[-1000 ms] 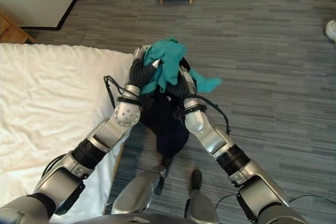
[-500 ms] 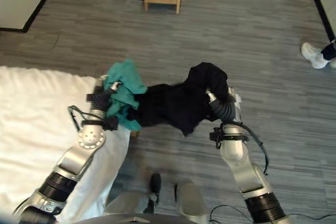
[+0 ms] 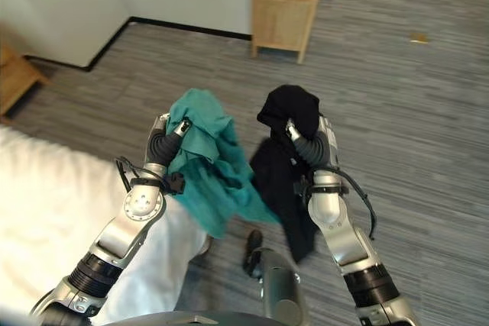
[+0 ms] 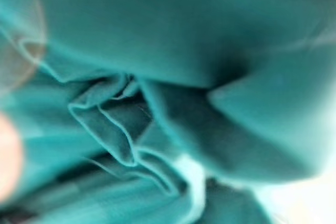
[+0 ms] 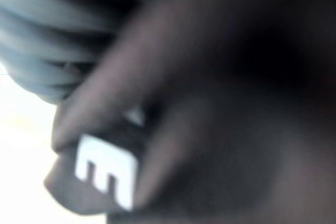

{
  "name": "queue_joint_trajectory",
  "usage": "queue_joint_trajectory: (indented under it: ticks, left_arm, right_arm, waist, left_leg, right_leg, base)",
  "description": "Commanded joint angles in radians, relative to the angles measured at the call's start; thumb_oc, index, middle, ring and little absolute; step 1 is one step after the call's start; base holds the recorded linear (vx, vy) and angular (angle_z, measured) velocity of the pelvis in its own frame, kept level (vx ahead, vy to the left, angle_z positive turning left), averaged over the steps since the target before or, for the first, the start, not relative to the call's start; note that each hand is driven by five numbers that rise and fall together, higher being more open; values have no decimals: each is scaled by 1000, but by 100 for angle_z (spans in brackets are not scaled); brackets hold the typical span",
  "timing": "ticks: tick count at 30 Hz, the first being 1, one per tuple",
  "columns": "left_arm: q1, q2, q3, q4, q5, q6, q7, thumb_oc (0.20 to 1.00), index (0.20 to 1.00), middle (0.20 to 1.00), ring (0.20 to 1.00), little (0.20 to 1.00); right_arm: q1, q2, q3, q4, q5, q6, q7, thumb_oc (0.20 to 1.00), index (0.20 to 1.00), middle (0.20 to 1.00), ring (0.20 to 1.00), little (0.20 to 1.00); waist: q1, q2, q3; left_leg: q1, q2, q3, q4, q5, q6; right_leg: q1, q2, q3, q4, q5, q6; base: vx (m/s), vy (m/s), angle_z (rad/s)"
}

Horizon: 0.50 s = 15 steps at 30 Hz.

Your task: Pick up bed clothes into laundry basket.

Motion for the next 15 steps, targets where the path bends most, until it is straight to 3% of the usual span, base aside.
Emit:
queue_joint_trajectory:
  ticks: [1, 2, 4, 5, 6, 7, 8, 9, 11, 12, 13, 14, 15]
  left_arm:
    - [-82, 9, 12, -22, -15, -91, 3, 200, 200, 200, 200, 200]
    - [-89, 11, 10, -20, -17, -86, 7, 200, 200, 200, 200, 200]
    - [-111, 12, -1, -21, -27, -75, 24, 200, 200, 200, 200, 200]
    - [-113, 12, -1, -20, -27, -75, 25, 200, 200, 200, 200, 200]
    - [-139, -8, -15, 9, -46, -63, 44, 200, 200, 200, 200, 200]
    - [-135, -15, -16, 12, -48, -62, 46, 200, 200, 200, 200, 200]
    - [-120, -15, -10, 12, -45, -59, 44, 200, 200, 200, 200, 200]
    - [-119, -16, -10, 11, -45, -58, 44, 200, 200, 200, 200, 200]
    - [-96, -12, -6, 11, -31, -61, 28, 200, 200, 200, 200, 200]
    - [-97, -25, -15, 26, -19, -63, 16, 200, 200, 200, 200, 200]
    - [-102, -33, -19, 34, -16, -66, 18, 200, 200, 200, 200, 200]
    - [-106, -38, -18, 37, -16, -67, 19, 200, 200, 200, 200, 200]
    - [-104, -38, -18, 38, -14, -63, 20, 200, 200, 200, 200, 200]
  right_arm:
    - [-58, -33, -13, -69, -40, -45, -70, 200, 200, 200, 200, 200]
    - [-80, -38, -10, -60, -46, -39, -80, 200, 200, 200, 200, 200]
    - [-110, -46, 4, -44, -40, -33, -96, 200, 200, 200, 200, 200]
    - [-112, -46, 4, -43, -39, -33, -96, 200, 200, 200, 200, 200]
    - [-158, -49, 37, -1, -20, -25, -104, 200, 200, 200, 200, 200]
    - [-161, -47, 46, 8, -14, -24, -101, 200, 200, 200, 200, 200]
    - [-167, -48, 52, 21, -8, -23, -94, 200, 200, 200, 200, 200]
    - [-167, -49, 52, 21, -8, -23, -94, 200, 200, 200, 200, 200]
    - [-160, -59, 52, 43, 3, -31, -89, 200, 200, 200, 200, 200]
    - [-147, -58, 39, 57, 12, -28, -85, 200, 200, 200, 200, 200]
    - [-140, -54, 34, 57, 12, -25, -83, 200, 200, 200, 200, 200]
    - [-136, -50, 28, 58, 9, -18, -79, 200, 200, 200, 200, 200]
    - [-130, -44, 31, 54, -1, -11, -68, 200, 200, 200, 200, 200]
  waist:
    - [48, -35, 20]
    - [76, -40, 40]
    - [116, -50, 55]
    - [118, -54, 56]
    - [155, -48, 62]
    - [170, -38, 61]
    - [188, -28, 52]
    - [189, -33, 52]
    - [208, -9, 40]
    - [210, 7, 44]
    - [216, 14, 42]
    - [224, 21, 37]
    - [236, 25, 19]
  left_leg:
    - [-354, -23, 34, 500, 268, -4]
    - [-443, -52, 20, 608, 247, 18]
    - [-541, -46, -1, 624, 211, 51]
    - [-545, -49, 2, 621, 217, 52]
    - [-558, -41, -15, 408, 163, 68]
    - [-553, -59, -38, 334, 153, 64]
    - [-537, -84, -70, 152, 171, 49]
    - [-527, -86, -67, 127, 187, 48]
    - [-501, -70, -66, -163, 326, 26]
    - [-539, -69, 61, -286, 369, 24]
    - [-551, -73, 117, -313, 385, 28]
    - [-563, -78, 158, -305, 398, 34]
    - [-549, -82, 156, -317, 416, 48]
  right_leg:
    - [260, 25, 190, -365, 126, 90]
    - [290, 24, 223, -376, 117, 84]
    - [323, 19, 281, -387, 103, 85]
    - [319, 16, 282, -387, 106, 85]
    - [364, 4, 344, -400, 77, 98]
    - [383, 9, 371, -410, 68, 102]
    - [396, 17, 396, -416, 58, 109]
    - [394, 12, 398, -416, 61, 109]
    - [428, 33, 415, -418, 29, 111]
    - [476, 36, 398, -418, -15, 106]
    - [501, 36, 400, -418, -34, 106]
    - [527, 30, 402, -418, -52, 109]
    - [550, 23, 411, -418, -62, 115]
  base:
    - [264, -74, -39]
    - [218, -20, -34]
    - [190, 22, -51]
    - [377, 120, -190]
    - [433, 179, -197]
    - [622, 274, -149]
    - [328, 157, -57]
    - [321, 141, -105]
    - [472, 139, -120]
    - [640, 181, -52]
    - [603, 175, -12]
    - [527, 170, 15]
    - [361, 117, 25]
